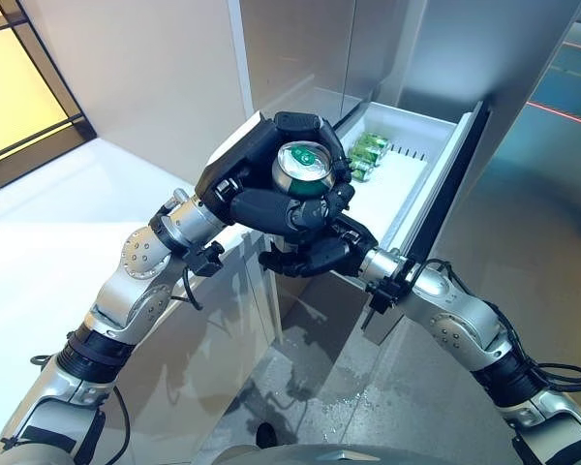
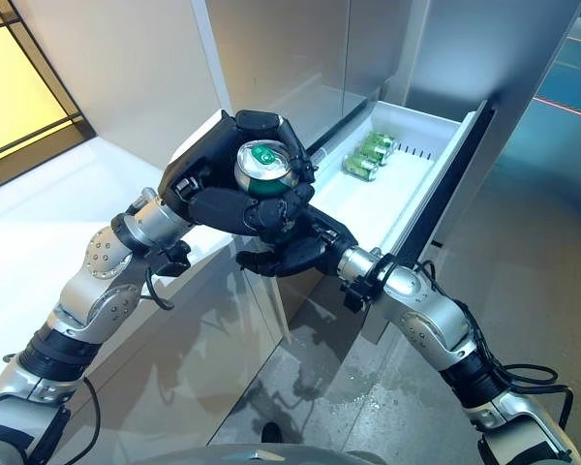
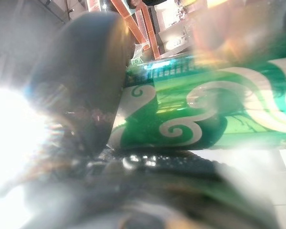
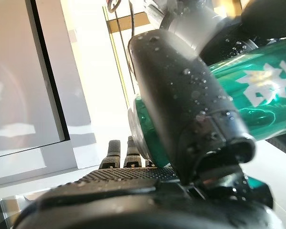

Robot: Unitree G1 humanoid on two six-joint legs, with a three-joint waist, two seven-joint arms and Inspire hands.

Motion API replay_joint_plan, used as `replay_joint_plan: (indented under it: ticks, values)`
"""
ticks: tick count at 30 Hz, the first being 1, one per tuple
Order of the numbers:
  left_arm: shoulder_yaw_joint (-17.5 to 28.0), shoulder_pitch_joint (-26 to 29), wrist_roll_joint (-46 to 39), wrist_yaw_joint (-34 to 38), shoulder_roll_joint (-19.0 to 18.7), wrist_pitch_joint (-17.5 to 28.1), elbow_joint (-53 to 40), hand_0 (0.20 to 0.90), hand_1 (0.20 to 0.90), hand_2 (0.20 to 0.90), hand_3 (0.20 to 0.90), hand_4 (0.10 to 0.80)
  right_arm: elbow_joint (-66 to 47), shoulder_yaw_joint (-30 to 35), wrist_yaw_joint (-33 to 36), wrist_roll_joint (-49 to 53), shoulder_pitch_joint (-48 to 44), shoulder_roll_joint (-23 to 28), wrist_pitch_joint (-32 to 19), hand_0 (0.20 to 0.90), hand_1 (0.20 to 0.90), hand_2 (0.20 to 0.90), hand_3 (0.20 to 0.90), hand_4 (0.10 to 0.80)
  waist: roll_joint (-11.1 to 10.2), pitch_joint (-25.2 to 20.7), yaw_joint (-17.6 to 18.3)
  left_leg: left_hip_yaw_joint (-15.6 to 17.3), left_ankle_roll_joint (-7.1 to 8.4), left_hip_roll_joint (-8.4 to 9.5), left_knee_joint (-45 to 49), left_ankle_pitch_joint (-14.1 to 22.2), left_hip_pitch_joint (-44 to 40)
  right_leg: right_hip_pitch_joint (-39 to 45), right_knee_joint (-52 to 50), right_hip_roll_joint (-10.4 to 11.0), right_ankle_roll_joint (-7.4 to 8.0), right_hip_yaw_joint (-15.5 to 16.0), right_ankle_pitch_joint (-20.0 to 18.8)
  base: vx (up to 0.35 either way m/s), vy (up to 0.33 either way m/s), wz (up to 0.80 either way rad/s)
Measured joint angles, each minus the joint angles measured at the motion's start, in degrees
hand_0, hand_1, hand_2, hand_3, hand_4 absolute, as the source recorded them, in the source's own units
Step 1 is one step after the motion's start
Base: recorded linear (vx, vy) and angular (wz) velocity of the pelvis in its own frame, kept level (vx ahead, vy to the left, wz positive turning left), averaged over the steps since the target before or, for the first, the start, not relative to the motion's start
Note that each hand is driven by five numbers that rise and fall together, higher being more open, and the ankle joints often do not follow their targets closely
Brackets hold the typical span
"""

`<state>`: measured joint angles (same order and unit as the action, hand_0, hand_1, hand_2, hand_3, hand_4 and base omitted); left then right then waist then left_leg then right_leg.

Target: Put drinks into fridge and close the fridge

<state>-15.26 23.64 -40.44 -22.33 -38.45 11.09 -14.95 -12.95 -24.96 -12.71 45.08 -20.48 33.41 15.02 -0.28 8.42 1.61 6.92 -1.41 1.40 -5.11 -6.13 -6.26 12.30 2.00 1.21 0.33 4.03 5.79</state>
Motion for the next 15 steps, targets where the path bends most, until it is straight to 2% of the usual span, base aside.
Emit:
replay_joint_plan:
  ticks: [7, 15]
  values:
    - [-0.1, 0.0, 0.8, 0.3, 0.2, -2.1, 0.0, 0.300, 0.300, 0.300, 0.200, 0.100, -0.8, 0.2, -0.4, -9.3, -0.7, 0.5, -0.8, 0.900, 0.900, 0.900, 0.900, 0.800, 0.0, 0.0, 0.2, 0.1, 0.00, -0.02, 0.0, 0.0, 0.0, 0.0, 0.0, 0.0, 0.00, 0.0, 0.0, 0.000, 0.000, 0.00]
    - [0.0, 0.0, 2.1, 0.1, 1.4, -2.3, 0.0, 0.300, 0.300, 0.300, 0.200, 0.100, -1.0, 0.4, -0.5, -10.1, -0.9, 1.5, -0.9, 0.900, 0.900, 0.900, 0.900, 0.800, 0.0, 0.0, 0.2, 0.1, 0.00, -0.05, 0.0, 0.0, 0.0, 0.0, 0.0, 0.0, 0.00, -0.1, 0.0, 0.000, 0.000, 0.00]
